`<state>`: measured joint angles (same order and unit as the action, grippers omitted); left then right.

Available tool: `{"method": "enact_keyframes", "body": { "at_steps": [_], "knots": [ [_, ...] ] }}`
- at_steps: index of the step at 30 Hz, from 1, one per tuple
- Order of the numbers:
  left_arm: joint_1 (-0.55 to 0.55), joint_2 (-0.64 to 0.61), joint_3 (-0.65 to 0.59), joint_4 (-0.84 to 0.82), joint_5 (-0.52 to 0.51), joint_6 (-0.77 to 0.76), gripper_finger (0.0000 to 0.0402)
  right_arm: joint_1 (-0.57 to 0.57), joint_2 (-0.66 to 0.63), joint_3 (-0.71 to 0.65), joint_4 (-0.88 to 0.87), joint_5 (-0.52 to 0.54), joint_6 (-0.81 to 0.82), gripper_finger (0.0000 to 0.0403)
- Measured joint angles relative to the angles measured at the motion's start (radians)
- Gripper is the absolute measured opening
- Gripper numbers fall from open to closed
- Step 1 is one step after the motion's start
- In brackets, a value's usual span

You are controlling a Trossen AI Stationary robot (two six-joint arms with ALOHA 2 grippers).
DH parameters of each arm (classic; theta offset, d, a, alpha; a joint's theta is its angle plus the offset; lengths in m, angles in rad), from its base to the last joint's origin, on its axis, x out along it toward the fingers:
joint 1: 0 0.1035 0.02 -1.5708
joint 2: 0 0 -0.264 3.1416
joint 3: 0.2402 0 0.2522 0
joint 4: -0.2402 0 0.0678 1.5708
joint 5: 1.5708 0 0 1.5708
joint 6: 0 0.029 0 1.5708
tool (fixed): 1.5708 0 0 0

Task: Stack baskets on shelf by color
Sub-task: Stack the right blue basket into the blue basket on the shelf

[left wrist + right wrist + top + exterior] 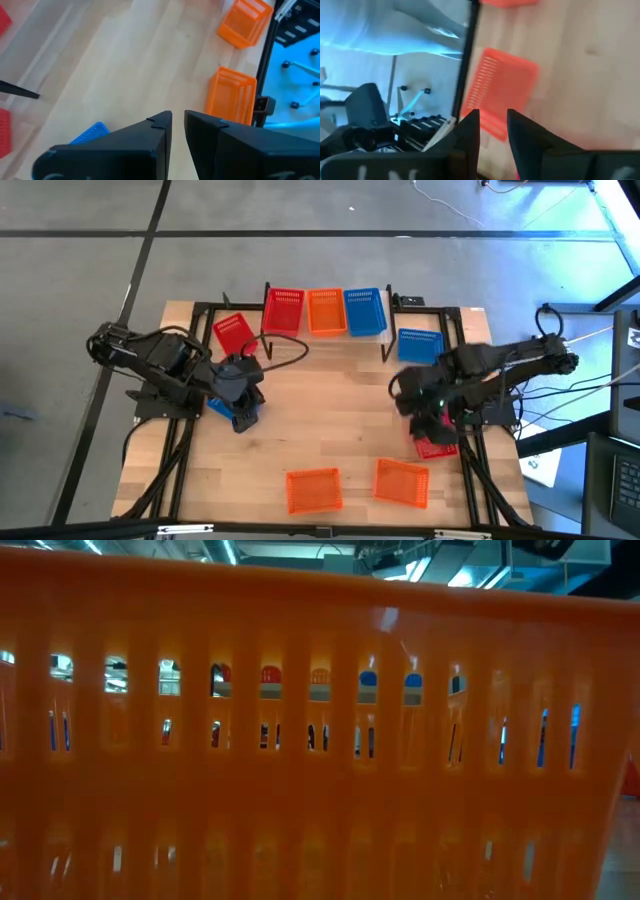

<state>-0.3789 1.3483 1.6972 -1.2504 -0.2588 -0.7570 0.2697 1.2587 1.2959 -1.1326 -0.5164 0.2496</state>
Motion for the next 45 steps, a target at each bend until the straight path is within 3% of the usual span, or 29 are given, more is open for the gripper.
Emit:
{"method": "enact_keyframes", "body": {
  "at_steps": [2,7,12,16,26,35,39,45],
  "knots": [
    [-0.018,0.0,0.0,-0.003,0.0,0.003,0.0041,0.046,0.004,-0.012,0.031,0.046,0.039,0.0096],
    [-0.057,0.0,0.0,-0.006,0.0,0.007,0.0041,0.081,0.008,-0.013,-0.046,0.303,0.274,0.0096],
    [-0.077,0.0,0.0,-0.006,-0.018,0.018,0.0041,0.026,-0.012,-0.012,-0.213,0.529,0.587,0.0096],
    [-0.076,0.0,0.0,-0.006,-0.02,0.052,0.0041,-0.065,-0.029,-0.012,-0.297,0.581,0.666,0.0096],
    [-0.075,0.0,0.0,-0.006,-0.03,0.047,0.0041,-0.376,-0.037,-0.012,-0.297,0.582,0.261,0.0096],
    [-0.075,0.0,0.0,-0.006,-0.045,0.025,0.0041,-0.704,-0.028,-0.012,-0.287,0.534,0.235,0.0096],
    [-0.075,0.0,0.0,-0.005,-0.118,0.025,0.0041,-0.802,0.009,-0.029,-0.257,0.482,0.107,0.0096],
    [-0.058,0.0,0.0,-0.001,-0.221,-0.001,0.0041,-0.866,0.06,-0.165,-0.124,0.383,-0.146,0.0096]
  ]
}}
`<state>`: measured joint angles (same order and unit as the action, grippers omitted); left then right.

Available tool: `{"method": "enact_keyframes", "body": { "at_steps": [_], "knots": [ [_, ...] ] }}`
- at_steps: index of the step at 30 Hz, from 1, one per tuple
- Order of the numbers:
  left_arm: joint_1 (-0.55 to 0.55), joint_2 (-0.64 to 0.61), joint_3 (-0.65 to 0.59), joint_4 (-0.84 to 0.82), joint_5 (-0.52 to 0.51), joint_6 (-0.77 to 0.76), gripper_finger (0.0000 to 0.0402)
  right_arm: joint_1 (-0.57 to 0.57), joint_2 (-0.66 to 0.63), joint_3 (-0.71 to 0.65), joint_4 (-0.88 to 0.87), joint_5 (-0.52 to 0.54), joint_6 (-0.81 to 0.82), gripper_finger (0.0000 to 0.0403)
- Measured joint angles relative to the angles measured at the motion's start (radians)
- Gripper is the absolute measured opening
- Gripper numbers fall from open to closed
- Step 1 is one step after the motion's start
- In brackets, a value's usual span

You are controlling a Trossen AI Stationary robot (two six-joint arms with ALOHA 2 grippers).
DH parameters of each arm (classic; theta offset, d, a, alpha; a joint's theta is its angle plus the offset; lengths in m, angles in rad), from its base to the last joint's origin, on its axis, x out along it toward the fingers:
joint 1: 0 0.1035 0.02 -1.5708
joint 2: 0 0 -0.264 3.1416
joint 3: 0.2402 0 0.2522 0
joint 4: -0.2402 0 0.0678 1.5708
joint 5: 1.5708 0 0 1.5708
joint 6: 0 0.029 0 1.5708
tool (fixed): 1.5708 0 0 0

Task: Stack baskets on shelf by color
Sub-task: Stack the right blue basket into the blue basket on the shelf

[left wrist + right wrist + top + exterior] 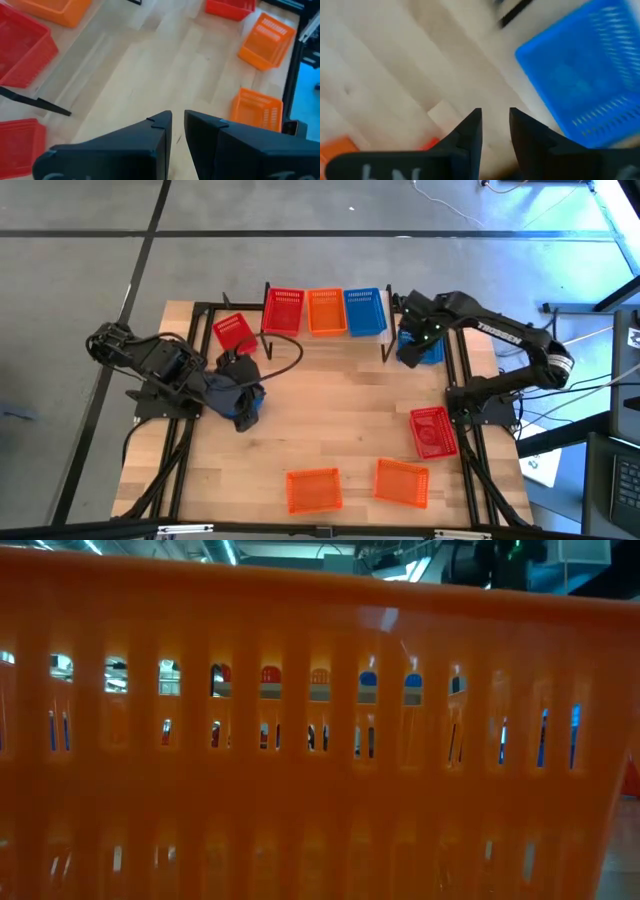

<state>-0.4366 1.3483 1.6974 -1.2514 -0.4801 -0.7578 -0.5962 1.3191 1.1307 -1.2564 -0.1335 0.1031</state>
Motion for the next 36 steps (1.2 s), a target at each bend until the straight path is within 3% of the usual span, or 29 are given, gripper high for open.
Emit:
{"method": "enact_keyframes", "body": {
  "at_steps": [5,12,27,32,36],
  "knots": [
    [0.02,0.0,0.0,0.0,0.001,0.0,0.0041,-0.004,0.014,-0.125,0.136,0.019,-0.107,0.0096],
    [0.047,0.0,0.0,0.0,0.002,0.0,0.0041,-0.042,0.011,-0.23,0.286,0.027,-0.103,0.0096],
    [0.053,0.0,0.0,0.0,0.003,0.0,0.0041,-0.12,0.051,-0.236,0.319,-0.013,-0.061,0.0096],
    [0.053,0.0,0.0,0.0,0.003,0.0,0.0041,-0.121,0.096,-0.23,0.338,-0.024,-0.14,0.0096],
    [0.053,0.0,0.0,0.0,0.003,0.0,0.0041,-0.12,0.105,-0.23,0.371,0.039,-0.139,0.0096]
  ]
}}
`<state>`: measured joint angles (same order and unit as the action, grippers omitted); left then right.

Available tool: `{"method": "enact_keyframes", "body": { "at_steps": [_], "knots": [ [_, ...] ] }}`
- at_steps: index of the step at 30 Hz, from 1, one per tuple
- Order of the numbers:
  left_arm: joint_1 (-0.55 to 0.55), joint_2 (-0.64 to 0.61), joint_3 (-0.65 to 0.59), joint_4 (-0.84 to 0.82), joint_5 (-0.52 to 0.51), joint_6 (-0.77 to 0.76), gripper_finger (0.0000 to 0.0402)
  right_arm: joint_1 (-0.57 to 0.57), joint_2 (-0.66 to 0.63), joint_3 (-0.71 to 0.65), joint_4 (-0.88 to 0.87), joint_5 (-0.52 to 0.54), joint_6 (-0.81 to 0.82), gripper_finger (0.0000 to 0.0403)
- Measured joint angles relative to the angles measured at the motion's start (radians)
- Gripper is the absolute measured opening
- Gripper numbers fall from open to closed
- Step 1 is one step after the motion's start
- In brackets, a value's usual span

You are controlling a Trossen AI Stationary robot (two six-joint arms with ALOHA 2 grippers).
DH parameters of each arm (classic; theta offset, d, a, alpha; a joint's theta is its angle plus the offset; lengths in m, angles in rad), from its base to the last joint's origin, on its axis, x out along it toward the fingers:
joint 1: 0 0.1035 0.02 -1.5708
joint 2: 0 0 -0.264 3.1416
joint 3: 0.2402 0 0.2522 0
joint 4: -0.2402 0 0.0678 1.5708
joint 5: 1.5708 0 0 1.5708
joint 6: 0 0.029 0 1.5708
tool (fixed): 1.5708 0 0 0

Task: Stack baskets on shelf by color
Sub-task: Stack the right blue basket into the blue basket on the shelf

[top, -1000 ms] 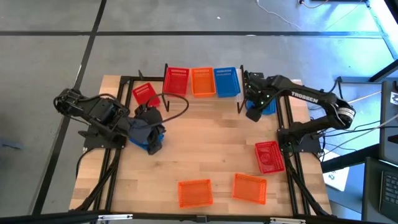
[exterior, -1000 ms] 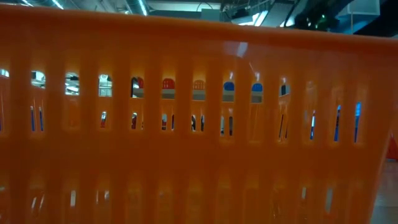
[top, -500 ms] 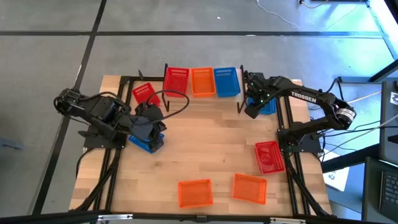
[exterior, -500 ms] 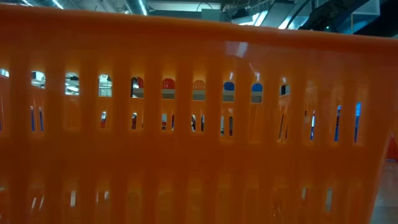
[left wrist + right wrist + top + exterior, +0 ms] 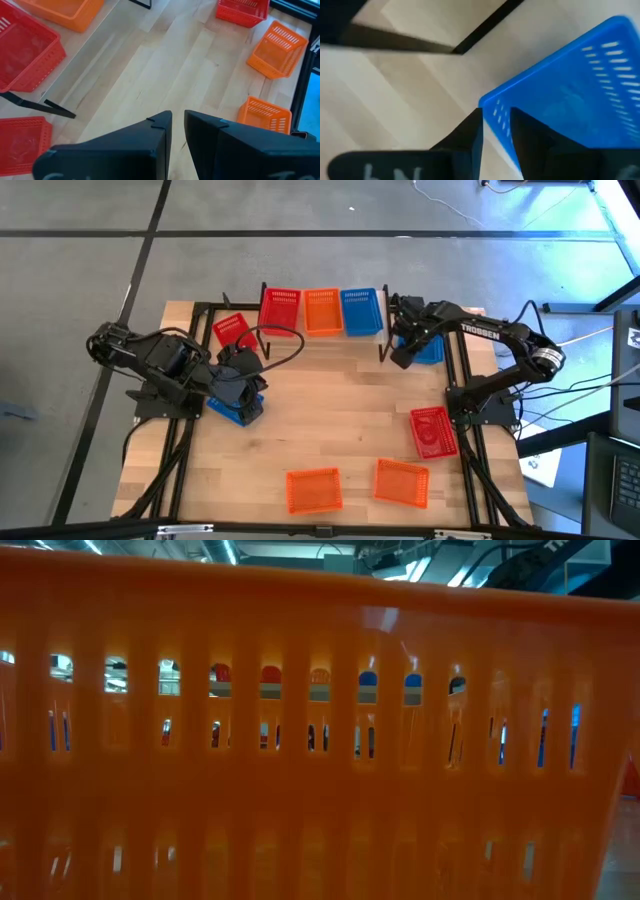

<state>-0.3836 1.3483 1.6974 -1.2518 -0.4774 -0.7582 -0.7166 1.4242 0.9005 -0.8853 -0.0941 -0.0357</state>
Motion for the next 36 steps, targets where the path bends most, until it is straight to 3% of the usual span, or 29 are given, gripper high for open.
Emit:
{"method": "enact_keyframes", "body": {
  "at_steps": [8,14,25,36],
  "knots": [
    [0.0,0.0,0.0,0.007,0.021,-0.002,0.0041,0.0,-0.013,0.013,-0.015,0.0,-0.016,0.0096],
    [0.0,0.0,0.0,0.008,0.026,-0.026,0.0041,-0.006,-0.112,0.063,-0.036,0.006,0.01,0.0096],
    [0.0,0.0,0.0,0.011,0.027,-0.027,0.0041,-0.138,-0.18,0.056,-0.221,0.008,0.268,0.0096],
    [0.0,0.0,0.0,0.011,0.027,-0.019,0.0041,-0.153,-0.18,-0.064,-0.179,0.006,-0.092,0.0096]
  ]
}}
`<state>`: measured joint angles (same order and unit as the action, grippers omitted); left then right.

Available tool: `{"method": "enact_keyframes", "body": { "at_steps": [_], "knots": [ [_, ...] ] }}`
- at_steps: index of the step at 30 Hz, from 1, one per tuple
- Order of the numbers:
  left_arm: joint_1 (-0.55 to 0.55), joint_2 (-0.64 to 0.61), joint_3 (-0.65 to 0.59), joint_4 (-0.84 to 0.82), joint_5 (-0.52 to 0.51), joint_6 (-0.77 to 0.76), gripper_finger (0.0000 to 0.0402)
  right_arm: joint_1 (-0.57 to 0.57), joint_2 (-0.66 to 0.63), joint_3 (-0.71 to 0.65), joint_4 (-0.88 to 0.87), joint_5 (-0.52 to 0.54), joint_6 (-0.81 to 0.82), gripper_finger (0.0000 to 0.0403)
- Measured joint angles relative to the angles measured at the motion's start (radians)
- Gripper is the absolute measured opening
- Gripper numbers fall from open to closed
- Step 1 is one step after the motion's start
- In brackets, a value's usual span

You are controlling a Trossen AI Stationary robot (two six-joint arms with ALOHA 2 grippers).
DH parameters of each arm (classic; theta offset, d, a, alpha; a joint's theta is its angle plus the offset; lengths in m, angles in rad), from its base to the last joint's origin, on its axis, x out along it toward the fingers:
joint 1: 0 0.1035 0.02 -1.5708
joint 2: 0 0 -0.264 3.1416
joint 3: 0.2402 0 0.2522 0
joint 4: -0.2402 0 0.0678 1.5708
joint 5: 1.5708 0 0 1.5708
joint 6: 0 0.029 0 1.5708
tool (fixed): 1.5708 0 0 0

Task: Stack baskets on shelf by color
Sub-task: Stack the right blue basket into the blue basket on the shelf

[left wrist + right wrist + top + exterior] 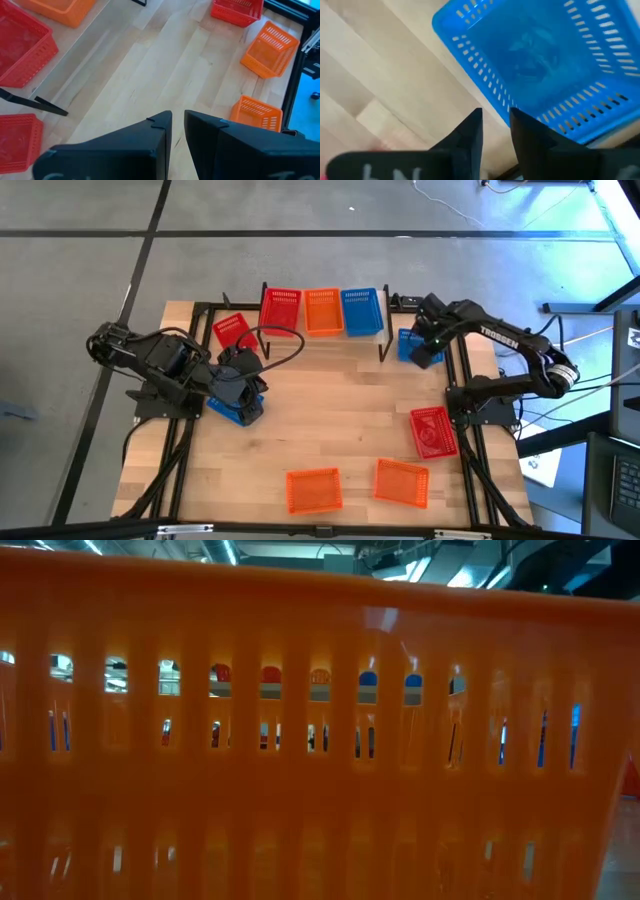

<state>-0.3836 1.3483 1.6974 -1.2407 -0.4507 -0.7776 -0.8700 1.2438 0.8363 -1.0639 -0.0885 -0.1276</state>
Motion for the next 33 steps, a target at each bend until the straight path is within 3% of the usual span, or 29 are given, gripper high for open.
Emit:
{"method": "enact_keyframes", "body": {
  "at_steps": [17,33],
  "knots": [
    [0.0,0.0,0.0,0.0,0.0,-0.006,0.0041,0.0,0.004,-0.072,0.116,0.004,-0.091,0.0096],
    [0.0,0.0,0.0,0.0,0.0,-0.007,0.0041,0.0,0.125,-0.072,0.19,-0.01,-0.087,0.0096]
  ]
}}
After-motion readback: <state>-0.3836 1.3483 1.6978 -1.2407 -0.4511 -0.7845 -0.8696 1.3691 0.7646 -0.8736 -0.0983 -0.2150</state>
